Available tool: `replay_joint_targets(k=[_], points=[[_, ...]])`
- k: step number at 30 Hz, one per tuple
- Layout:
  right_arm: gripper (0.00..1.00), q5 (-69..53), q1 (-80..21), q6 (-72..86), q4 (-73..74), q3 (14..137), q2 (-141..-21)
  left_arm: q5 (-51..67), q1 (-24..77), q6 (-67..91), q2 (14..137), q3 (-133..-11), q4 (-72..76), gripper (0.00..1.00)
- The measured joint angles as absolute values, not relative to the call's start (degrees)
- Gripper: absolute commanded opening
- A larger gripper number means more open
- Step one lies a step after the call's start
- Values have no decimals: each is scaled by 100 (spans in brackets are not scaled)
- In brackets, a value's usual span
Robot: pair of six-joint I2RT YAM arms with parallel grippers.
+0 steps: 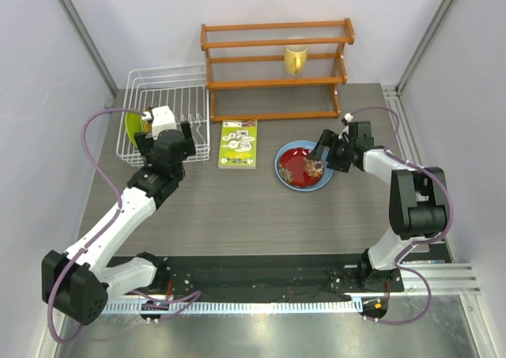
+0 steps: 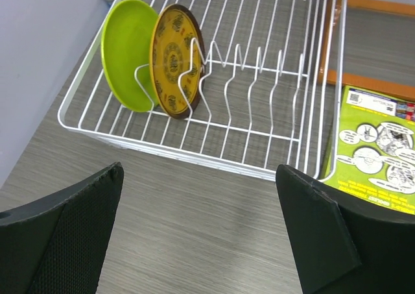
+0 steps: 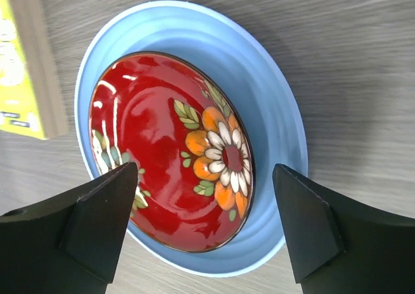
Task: Unload the plates from the dish rack
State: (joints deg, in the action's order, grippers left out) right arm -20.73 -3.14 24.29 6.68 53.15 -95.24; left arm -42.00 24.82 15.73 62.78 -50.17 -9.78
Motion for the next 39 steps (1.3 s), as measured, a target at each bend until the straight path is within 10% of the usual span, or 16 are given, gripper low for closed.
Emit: replay_joint_targets(k=[25, 39], points=[[82, -1022, -314, 1944, 1542, 5581, -8025, -3048, 276, 1350, 9397, -6622, 40, 87], [72, -1017, -314, 1811, 1566, 5581, -8178, -2659, 51, 1619, 10182, -7196, 58, 44]])
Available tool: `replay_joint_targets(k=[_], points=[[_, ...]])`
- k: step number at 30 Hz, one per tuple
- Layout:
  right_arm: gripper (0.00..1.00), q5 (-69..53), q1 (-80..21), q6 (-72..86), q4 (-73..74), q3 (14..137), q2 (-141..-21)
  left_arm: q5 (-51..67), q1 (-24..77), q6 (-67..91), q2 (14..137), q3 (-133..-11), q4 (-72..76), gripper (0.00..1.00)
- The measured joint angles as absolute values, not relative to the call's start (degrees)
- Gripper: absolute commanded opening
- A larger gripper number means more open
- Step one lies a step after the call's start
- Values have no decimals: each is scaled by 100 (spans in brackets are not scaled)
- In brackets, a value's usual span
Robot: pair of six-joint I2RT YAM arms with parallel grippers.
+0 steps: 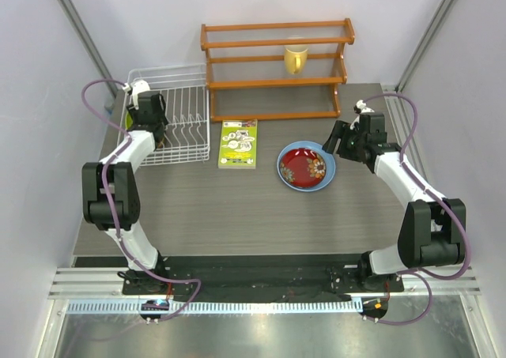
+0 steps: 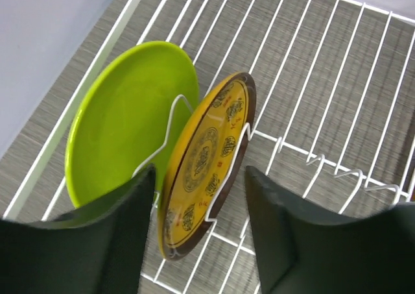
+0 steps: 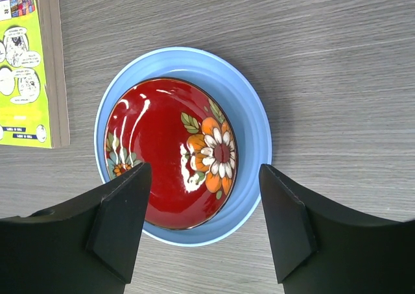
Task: Unload the plates from the dish rack
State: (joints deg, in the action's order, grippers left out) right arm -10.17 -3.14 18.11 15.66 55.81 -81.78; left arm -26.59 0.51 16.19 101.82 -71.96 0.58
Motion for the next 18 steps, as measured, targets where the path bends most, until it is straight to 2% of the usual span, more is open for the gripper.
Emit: replay_joint_targets(k=[2, 3, 8, 16, 18], points=[[72, -1017, -314, 1809, 1566, 5581, -8178, -2637, 49, 1651, 10204, -7196, 58, 32], [71, -1017, -314, 1809, 1566, 5581, -8178, -2593, 45, 1669, 10210, -7196, 54, 21], [71, -1011, -314, 1809, 1566, 5581, -8178, -2565, -78, 1612, 10221, -7192, -30, 0], [72, -976, -314, 1806, 1568, 5581, -8154, -2545, -115, 1306, 10178, -7190, -156, 0], [76, -954, -314, 1806, 1575, 5581, -8136, -2569, -102, 1219, 10132, -7190, -202, 0]])
